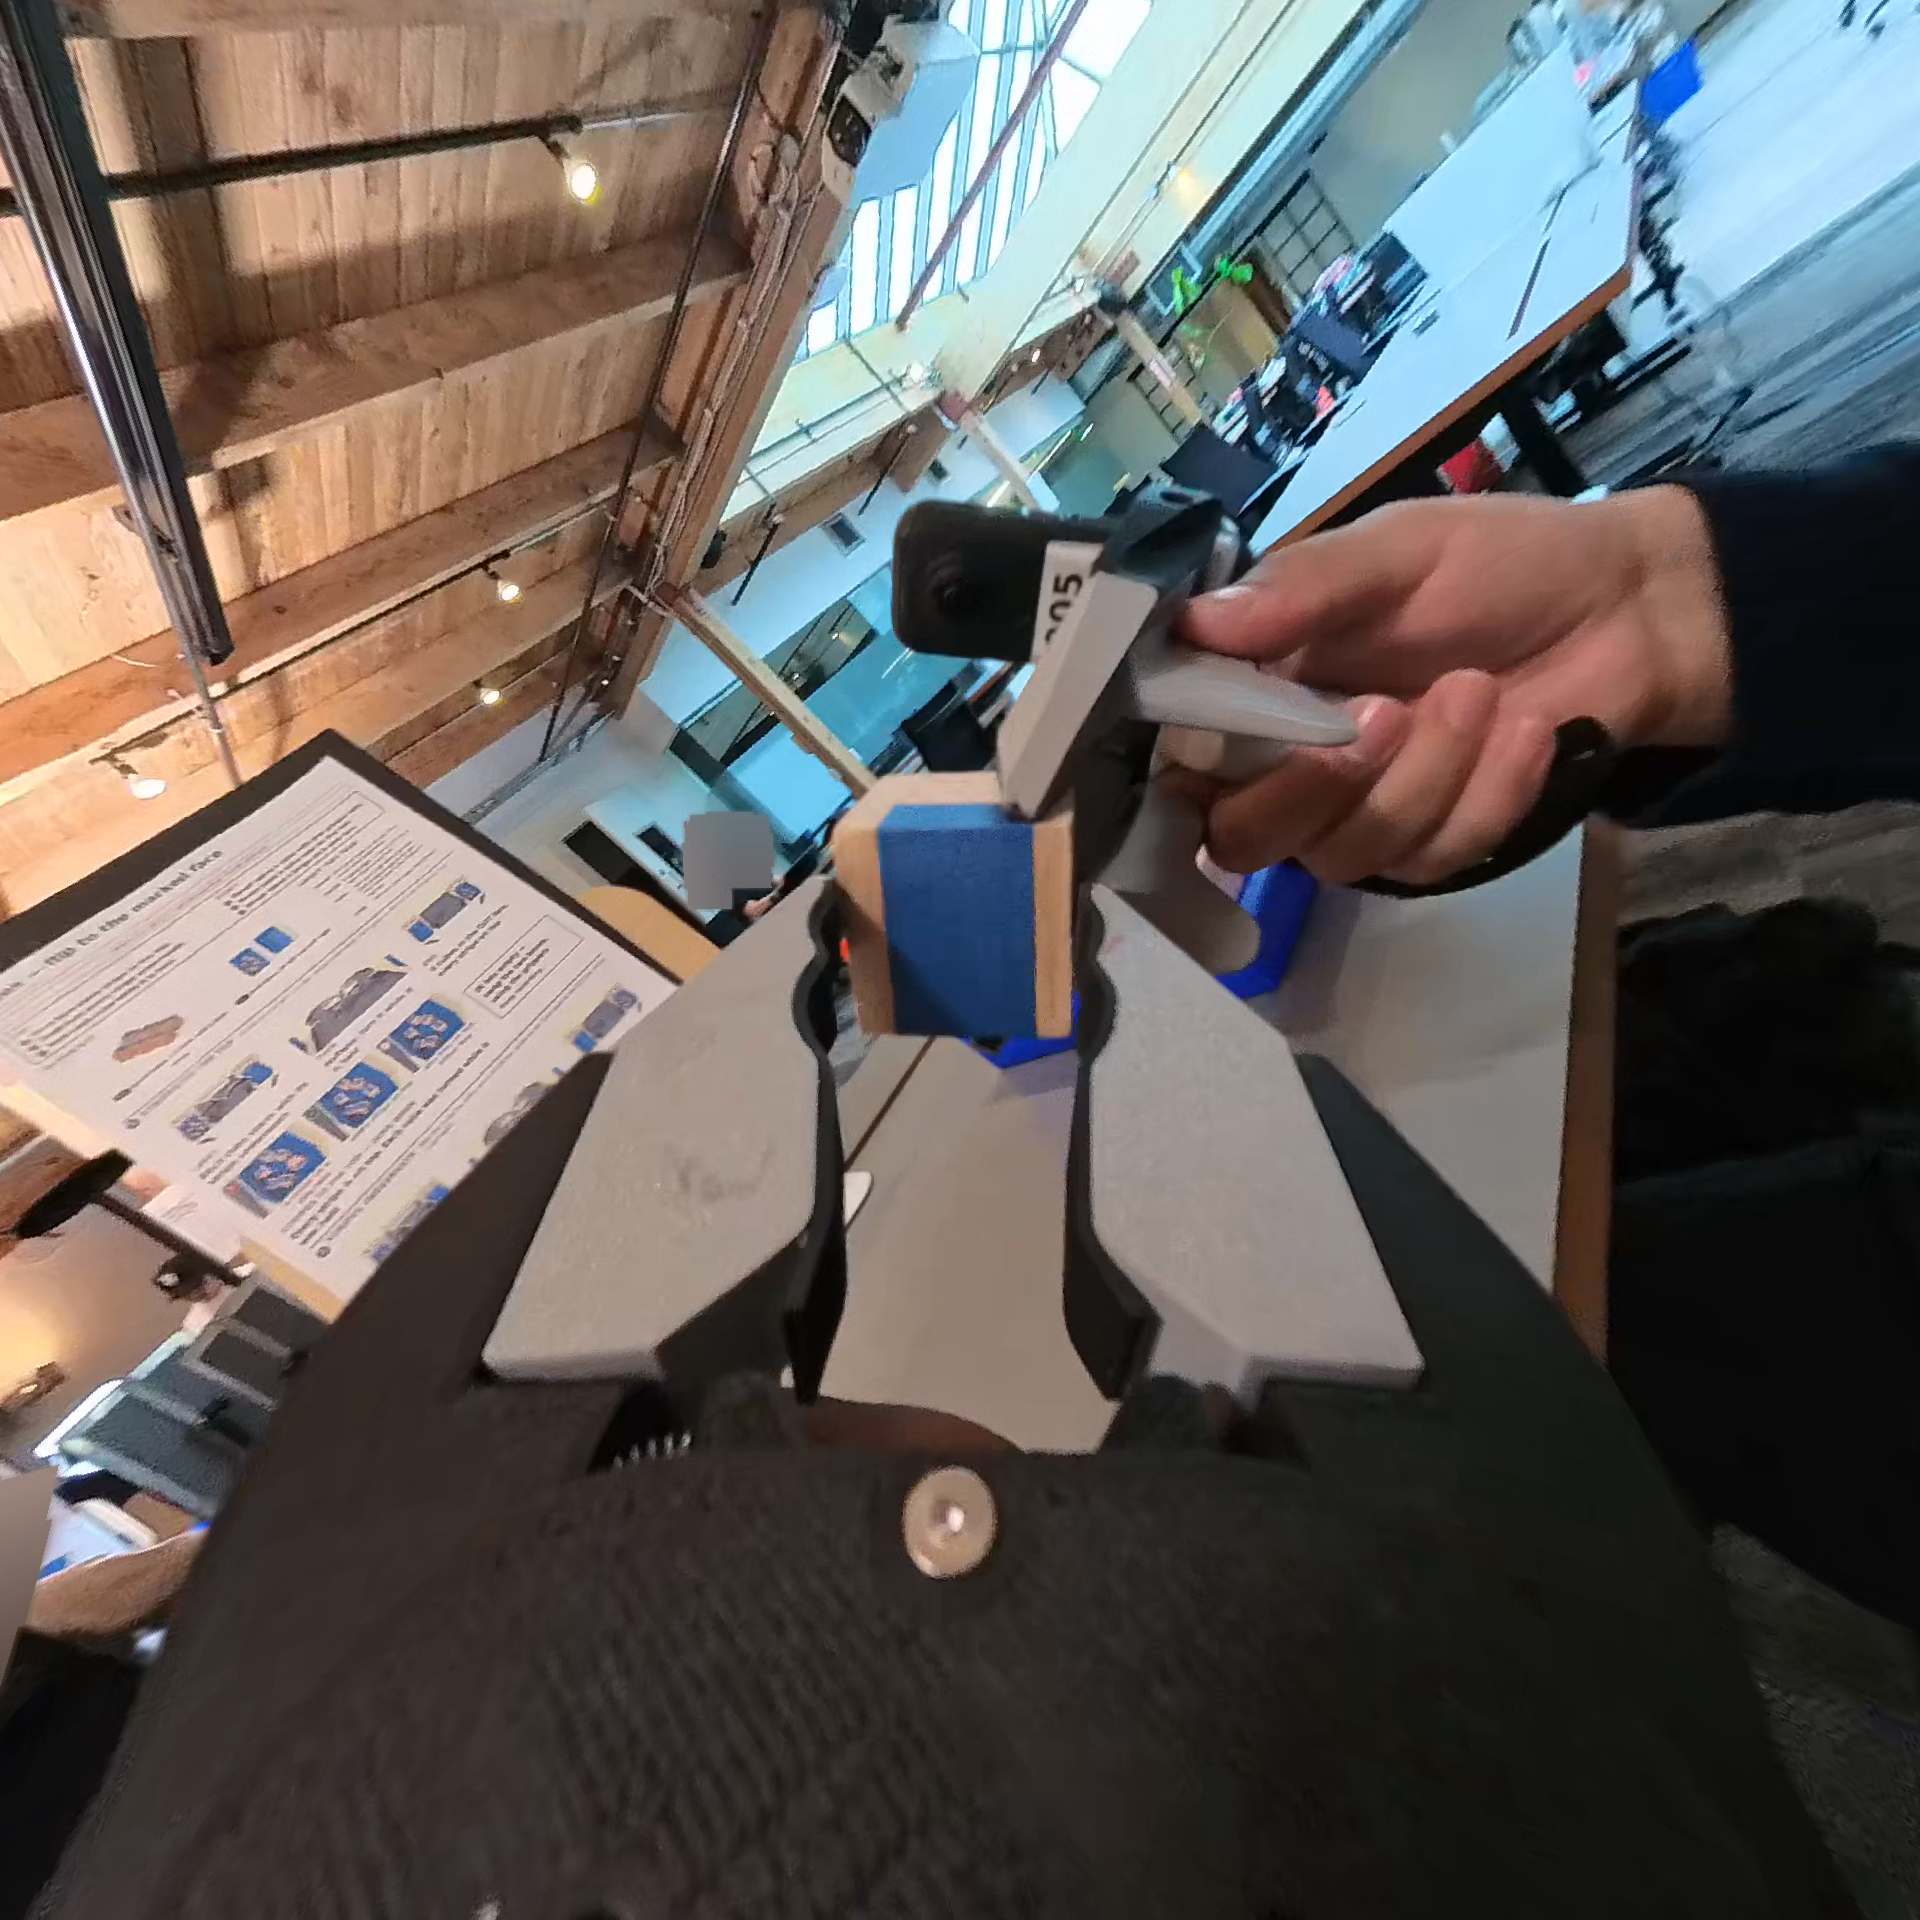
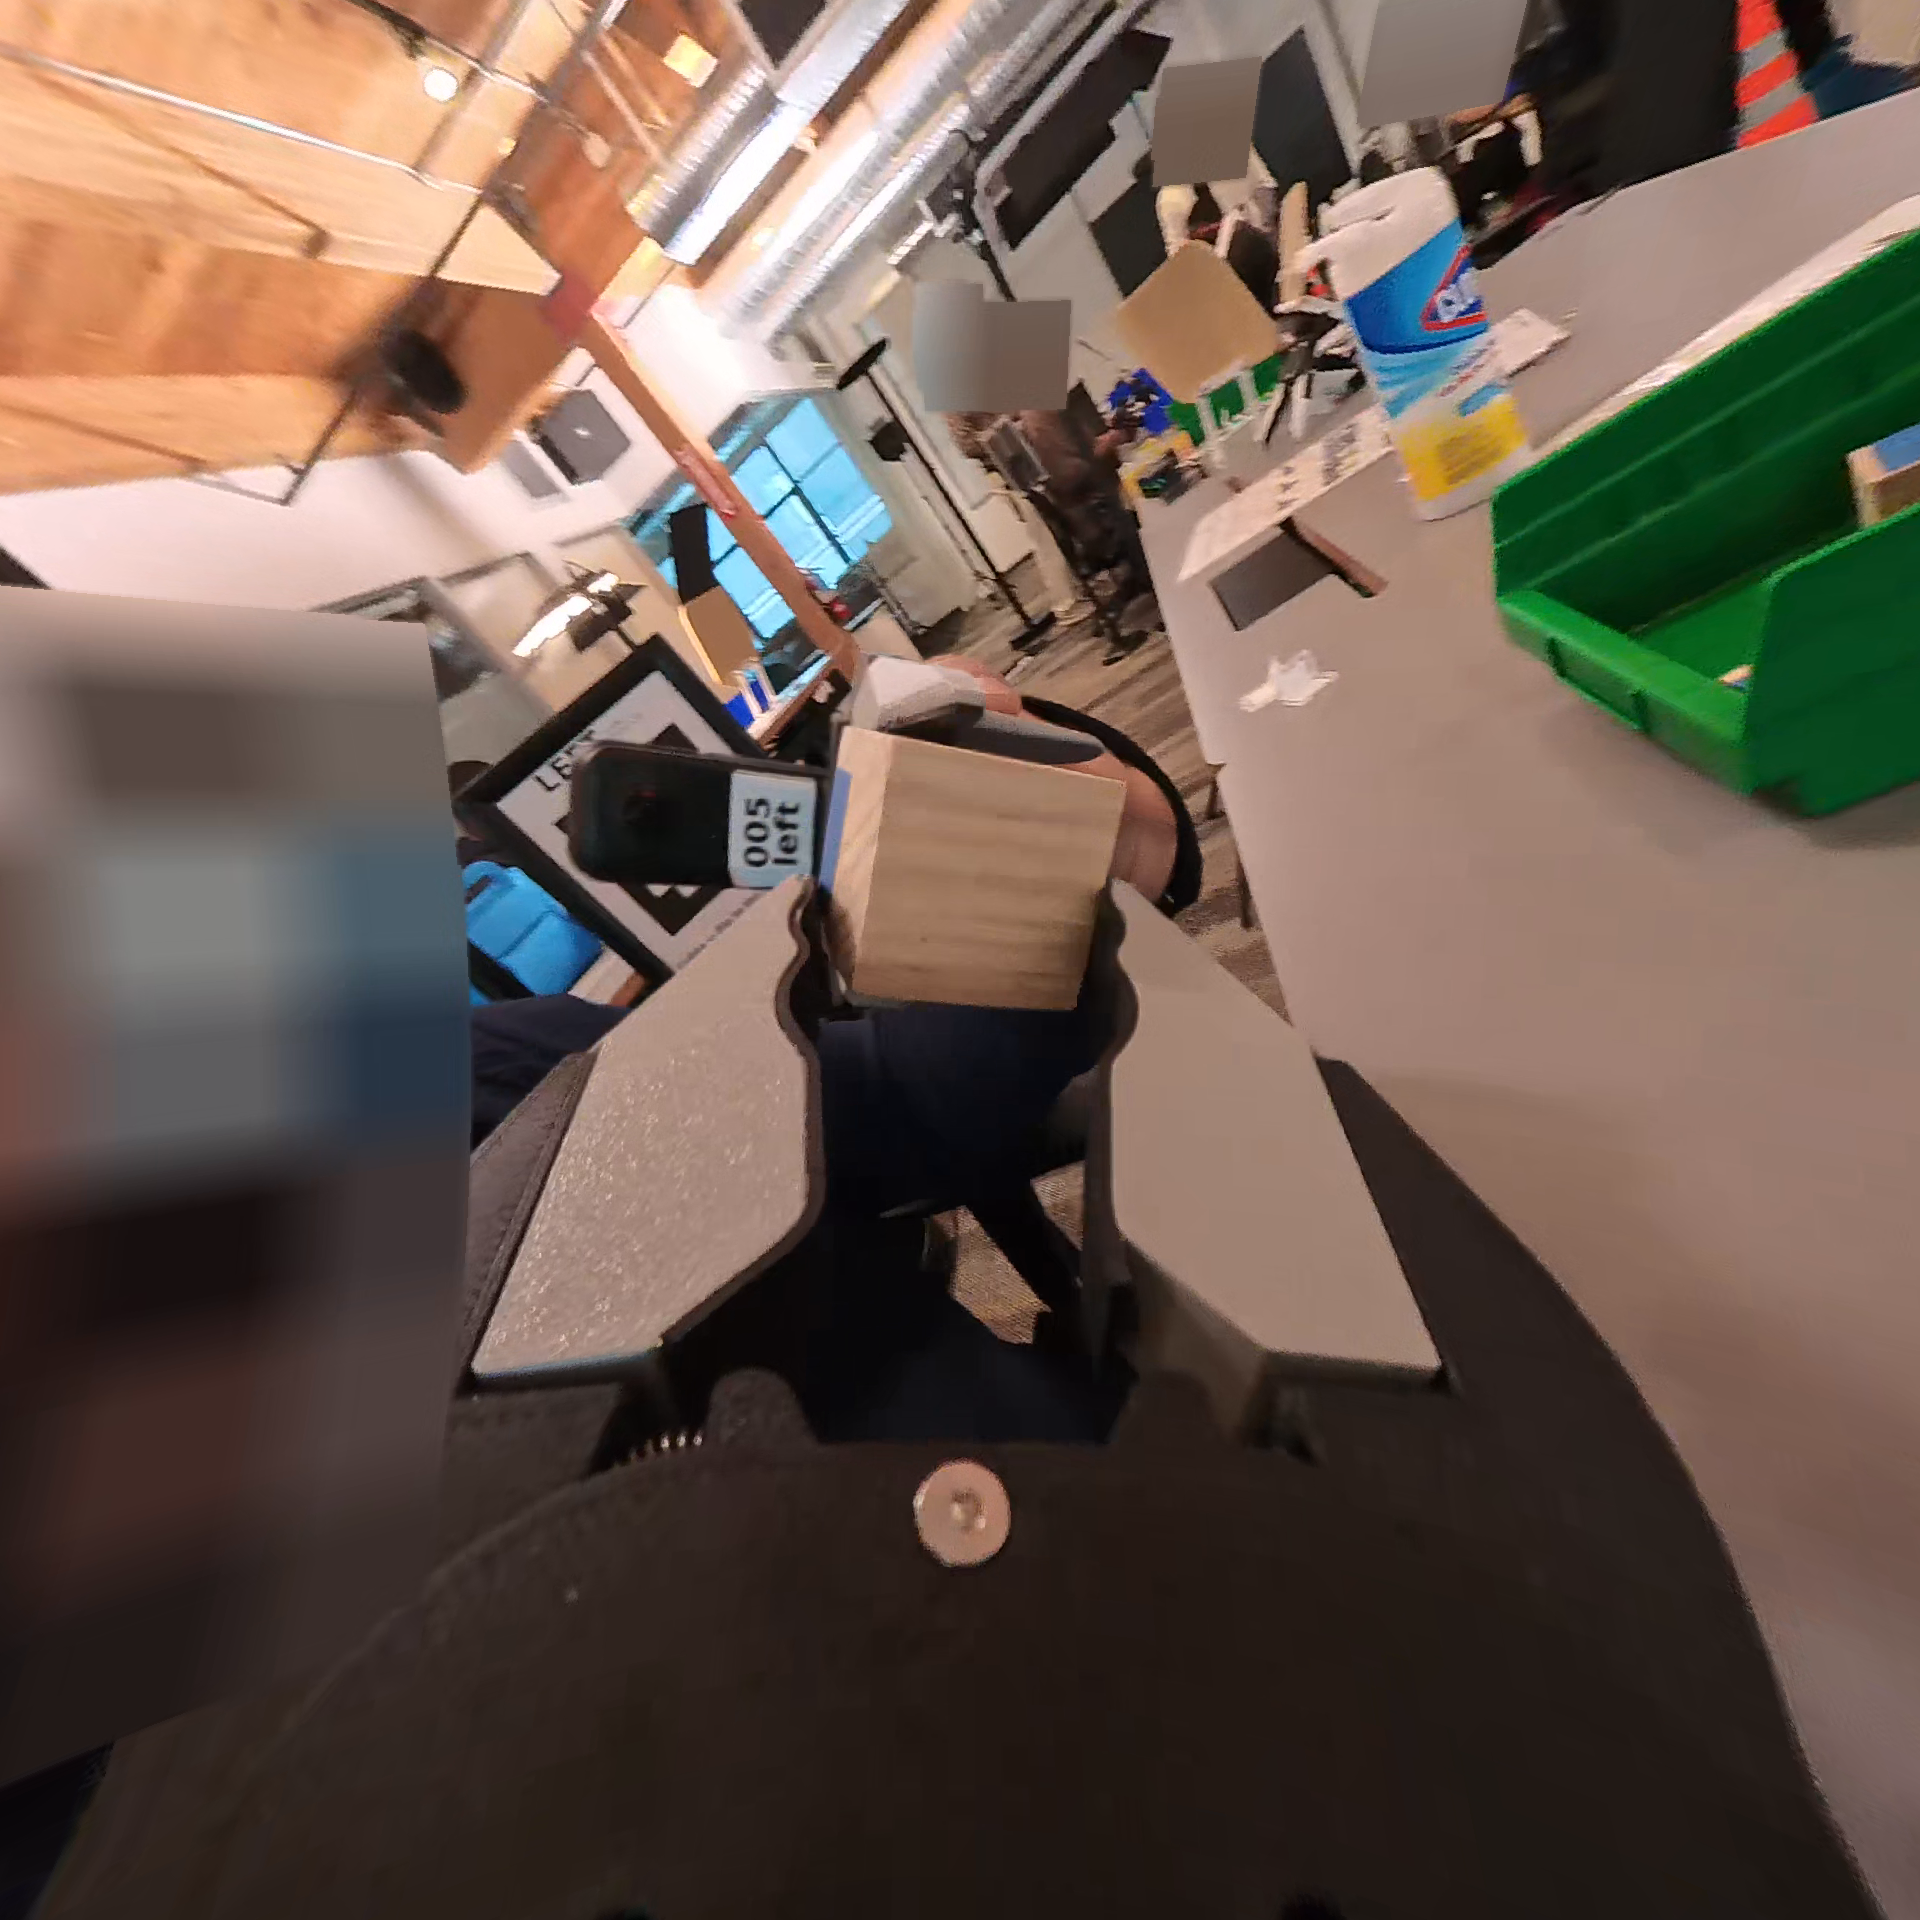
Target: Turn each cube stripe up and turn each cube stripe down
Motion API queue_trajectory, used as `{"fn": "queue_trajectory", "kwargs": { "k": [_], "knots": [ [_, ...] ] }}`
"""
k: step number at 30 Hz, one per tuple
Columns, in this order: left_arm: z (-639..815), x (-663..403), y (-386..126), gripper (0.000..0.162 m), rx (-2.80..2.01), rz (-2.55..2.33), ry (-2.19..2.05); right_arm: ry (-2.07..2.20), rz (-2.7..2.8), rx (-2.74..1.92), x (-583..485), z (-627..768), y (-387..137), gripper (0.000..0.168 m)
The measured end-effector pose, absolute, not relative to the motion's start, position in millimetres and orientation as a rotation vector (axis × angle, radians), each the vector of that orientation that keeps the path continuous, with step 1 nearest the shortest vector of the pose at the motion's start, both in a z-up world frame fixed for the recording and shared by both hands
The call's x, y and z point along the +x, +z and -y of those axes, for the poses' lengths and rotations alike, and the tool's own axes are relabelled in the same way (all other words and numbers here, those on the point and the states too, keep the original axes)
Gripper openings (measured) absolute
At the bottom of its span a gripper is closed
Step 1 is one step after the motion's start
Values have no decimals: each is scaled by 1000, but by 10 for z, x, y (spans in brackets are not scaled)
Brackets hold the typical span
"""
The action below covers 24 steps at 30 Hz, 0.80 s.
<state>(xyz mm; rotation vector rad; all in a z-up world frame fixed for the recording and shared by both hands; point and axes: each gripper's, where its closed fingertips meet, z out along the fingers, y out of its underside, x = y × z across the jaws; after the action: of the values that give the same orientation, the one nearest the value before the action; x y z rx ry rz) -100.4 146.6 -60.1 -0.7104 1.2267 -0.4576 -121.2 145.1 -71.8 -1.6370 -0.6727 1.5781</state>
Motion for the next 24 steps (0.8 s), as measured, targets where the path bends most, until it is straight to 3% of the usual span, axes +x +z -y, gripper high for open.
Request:
{"fn": "queue_trajectory", "kwargs": {
  "k": [10,24],
  "knots": [
    [-1371,-1040,-564,44,-646,-1234,-441,1649,705,-1589,-1205,-1348,-630,41],
    [-1502,-968,-663,44,-753,-1227,-452,1511,675,-1607,-1159,-1482,-668,41]
  ]
}}
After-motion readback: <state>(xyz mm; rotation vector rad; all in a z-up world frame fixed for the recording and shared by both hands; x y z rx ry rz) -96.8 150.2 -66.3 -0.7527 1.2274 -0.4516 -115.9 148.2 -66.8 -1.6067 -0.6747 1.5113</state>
